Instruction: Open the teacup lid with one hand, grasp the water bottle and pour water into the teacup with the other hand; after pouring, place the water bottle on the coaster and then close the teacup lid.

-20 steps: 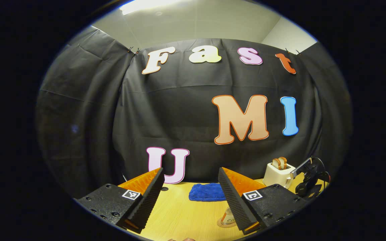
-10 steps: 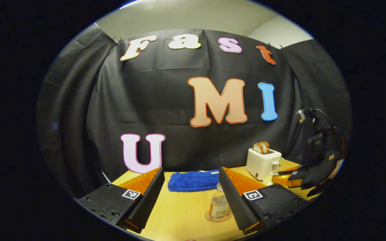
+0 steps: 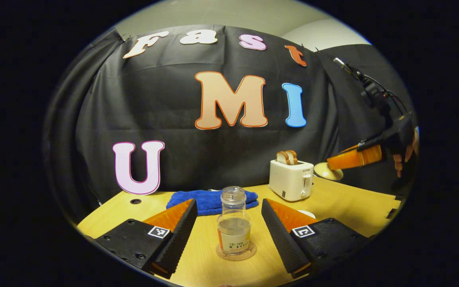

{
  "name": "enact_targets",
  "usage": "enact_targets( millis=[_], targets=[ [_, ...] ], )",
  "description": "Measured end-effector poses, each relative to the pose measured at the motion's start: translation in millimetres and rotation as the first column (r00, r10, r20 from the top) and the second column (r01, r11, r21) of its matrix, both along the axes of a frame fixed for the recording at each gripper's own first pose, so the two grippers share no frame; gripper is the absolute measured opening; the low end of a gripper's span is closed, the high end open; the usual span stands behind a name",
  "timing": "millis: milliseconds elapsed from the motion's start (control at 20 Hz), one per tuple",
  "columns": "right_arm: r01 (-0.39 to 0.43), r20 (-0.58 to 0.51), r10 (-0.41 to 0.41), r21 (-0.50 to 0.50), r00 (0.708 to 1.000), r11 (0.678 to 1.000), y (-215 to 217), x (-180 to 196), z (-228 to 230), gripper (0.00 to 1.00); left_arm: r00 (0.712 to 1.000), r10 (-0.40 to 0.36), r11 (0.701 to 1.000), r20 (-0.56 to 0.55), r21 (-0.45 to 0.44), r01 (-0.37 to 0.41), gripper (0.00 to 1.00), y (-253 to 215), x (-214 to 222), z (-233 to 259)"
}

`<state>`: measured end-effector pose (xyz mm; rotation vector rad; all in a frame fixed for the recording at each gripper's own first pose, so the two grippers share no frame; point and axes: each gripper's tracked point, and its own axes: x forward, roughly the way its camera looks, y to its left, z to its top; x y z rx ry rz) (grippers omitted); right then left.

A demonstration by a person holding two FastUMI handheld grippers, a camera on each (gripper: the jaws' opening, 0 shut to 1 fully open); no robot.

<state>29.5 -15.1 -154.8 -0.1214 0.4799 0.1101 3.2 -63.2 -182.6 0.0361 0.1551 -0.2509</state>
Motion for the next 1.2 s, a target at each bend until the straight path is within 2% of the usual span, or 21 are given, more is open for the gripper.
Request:
enact_targets(
  millis=[350,750,900,1000,1200],
  targets=[
    [0.046,-0.015,-0.047,-0.038,0.999,0.998,-16.7,-7.5,2.1,0.27,0.993,0.02,1.0,-0.114,0.02,-0.018,0.96,1.8,14.2,-61.6],
    [0.096,-0.017,-0.097,-0.067,0.995,0.993,-34.8,-21.6,2.8,0.27,0.98,-0.008,0.997,-0.197,0.078,0.024,0.96,-3.6,27.9,-106.0],
    [0.102,-0.011,-0.103,-0.064,0.995,0.993,-37.1,-23.8,5.5,0.27,0.98,-0.013,0.994,-0.196,0.107,0.035,0.89,-4.2,30.4,-107.2],
    [0.105,-0.004,-0.105,-0.061,0.994,0.993,-37.4,-24.1,7.4,0.27,0.982,-0.009,0.989,-0.189,0.144,0.037,0.77,-3.1,34.2,-106.5],
    [0.109,0.004,-0.109,-0.048,0.994,0.993,-38.5,-25.2,8.0,0.28,0.981,-0.014,0.967,-0.194,0.248,0.063,0.74,-1.4,41.6,-105.0]
  ],
)
